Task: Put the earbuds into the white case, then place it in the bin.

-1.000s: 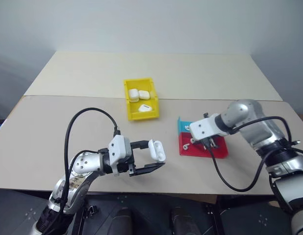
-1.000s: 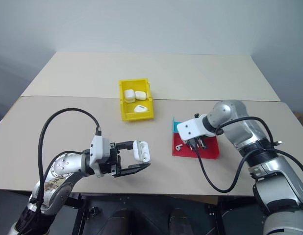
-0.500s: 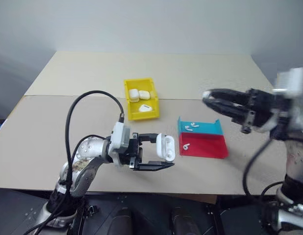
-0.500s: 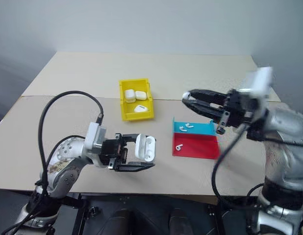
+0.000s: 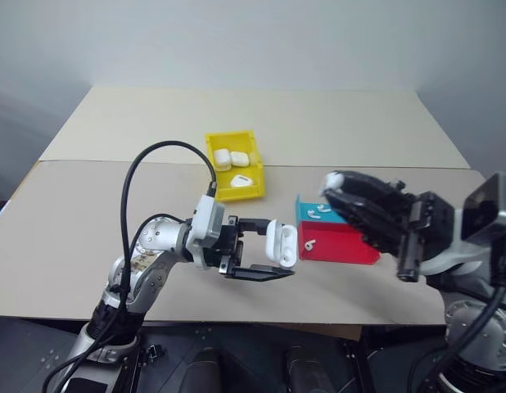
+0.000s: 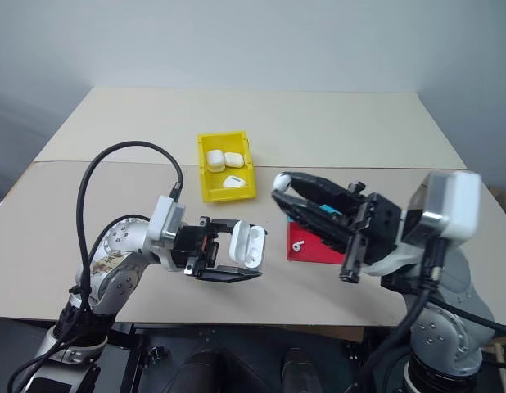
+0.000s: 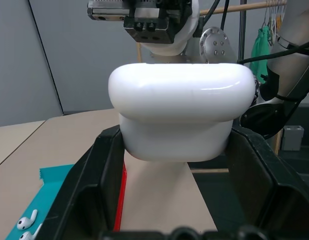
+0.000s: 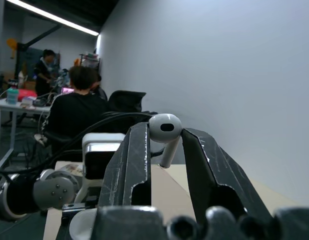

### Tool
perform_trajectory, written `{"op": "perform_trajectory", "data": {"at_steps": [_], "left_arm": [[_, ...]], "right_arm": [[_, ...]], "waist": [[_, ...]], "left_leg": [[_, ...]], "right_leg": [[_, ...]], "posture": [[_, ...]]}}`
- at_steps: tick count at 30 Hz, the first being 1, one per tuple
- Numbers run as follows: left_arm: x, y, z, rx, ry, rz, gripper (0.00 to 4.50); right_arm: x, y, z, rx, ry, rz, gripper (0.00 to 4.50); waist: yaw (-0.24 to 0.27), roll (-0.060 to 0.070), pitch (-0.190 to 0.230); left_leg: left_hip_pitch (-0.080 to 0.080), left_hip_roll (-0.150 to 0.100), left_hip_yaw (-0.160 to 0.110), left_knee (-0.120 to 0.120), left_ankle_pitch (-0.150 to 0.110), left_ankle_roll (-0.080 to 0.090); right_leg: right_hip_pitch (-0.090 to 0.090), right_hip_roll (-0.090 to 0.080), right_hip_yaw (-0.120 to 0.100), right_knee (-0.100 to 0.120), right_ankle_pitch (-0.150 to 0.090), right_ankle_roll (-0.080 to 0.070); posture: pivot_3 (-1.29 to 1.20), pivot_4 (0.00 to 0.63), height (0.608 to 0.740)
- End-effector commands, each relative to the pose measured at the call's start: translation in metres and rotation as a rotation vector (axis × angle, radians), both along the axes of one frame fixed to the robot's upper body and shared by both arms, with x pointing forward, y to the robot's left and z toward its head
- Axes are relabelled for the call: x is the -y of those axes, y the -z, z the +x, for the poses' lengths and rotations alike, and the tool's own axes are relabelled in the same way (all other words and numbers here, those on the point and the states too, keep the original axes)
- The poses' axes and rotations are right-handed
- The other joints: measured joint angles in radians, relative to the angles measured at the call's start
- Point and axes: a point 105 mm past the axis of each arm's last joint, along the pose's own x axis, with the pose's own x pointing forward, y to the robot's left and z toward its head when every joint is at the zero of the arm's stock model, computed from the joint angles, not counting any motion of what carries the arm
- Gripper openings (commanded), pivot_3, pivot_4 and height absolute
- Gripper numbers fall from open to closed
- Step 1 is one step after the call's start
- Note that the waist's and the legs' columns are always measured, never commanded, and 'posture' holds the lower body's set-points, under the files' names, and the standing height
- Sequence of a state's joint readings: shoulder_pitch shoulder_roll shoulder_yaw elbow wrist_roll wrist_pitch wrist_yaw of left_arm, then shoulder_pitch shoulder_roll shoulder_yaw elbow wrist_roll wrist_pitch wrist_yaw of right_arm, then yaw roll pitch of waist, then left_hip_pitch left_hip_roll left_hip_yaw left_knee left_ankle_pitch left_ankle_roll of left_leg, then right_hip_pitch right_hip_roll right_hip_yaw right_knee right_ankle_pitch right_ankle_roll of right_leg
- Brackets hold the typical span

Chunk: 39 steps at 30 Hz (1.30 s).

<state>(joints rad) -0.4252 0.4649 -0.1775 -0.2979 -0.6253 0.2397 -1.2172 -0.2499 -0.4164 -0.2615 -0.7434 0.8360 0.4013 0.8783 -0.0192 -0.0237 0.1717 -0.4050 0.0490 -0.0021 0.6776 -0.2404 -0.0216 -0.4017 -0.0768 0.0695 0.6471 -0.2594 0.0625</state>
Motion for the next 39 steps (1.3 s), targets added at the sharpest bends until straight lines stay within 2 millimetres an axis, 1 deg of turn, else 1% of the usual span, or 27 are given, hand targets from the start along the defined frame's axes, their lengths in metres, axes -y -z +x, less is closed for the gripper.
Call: {"op": "perform_trajectory", "data": {"at_steps": [1, 10, 20, 39], "left_arm": [[-0.001, -0.007, -0.002, 0.037, -0.012, -0.017, 2.74], [-0.003, -0.008, -0.002, 0.048, -0.020, -0.015, 2.74], [-0.003, -0.007, -0.002, 0.051, -0.022, -0.010, 2.74], [0.001, -0.005, -0.005, 0.045, -0.005, -0.011, 2.74]], "right_arm": [[-0.003, 0.002, -0.002, 0.077, -0.012, -0.036, 0.85], [-0.013, 0.021, 0.005, 0.085, -0.034, -0.123, 0.85], [-0.011, 0.038, 0.006, 0.063, -0.011, -0.180, 0.85], [-0.015, 0.042, 0.015, 0.078, 0.025, -0.201, 0.85]], "waist": [[0.001, 0.000, 0.000], [0.002, 0.000, 0.000], [0.003, 0.000, 0.000], [0.004, 0.000, 0.000]], "left_leg": [[0.000, 0.000, 0.000, 0.000, 0.000, 0.000], [0.000, 0.000, 0.000, 0.000, 0.000, 0.000], [0.000, 0.000, 0.000, 0.000, 0.000, 0.000], [0.000, 0.000, 0.000, 0.000, 0.000, 0.000]], "right_leg": [[0.000, 0.000, 0.000, 0.000, 0.000, 0.000], [0.000, 0.000, 0.000, 0.000, 0.000, 0.000], [0.000, 0.000, 0.000, 0.000, 0.000, 0.000], [0.000, 0.000, 0.000, 0.000, 0.000, 0.000]], "posture": [[0.00, 0.150, 0.740], [0.00, 0.150, 0.740], [0.00, 0.150, 0.740], [0.00, 0.150, 0.740]]}}
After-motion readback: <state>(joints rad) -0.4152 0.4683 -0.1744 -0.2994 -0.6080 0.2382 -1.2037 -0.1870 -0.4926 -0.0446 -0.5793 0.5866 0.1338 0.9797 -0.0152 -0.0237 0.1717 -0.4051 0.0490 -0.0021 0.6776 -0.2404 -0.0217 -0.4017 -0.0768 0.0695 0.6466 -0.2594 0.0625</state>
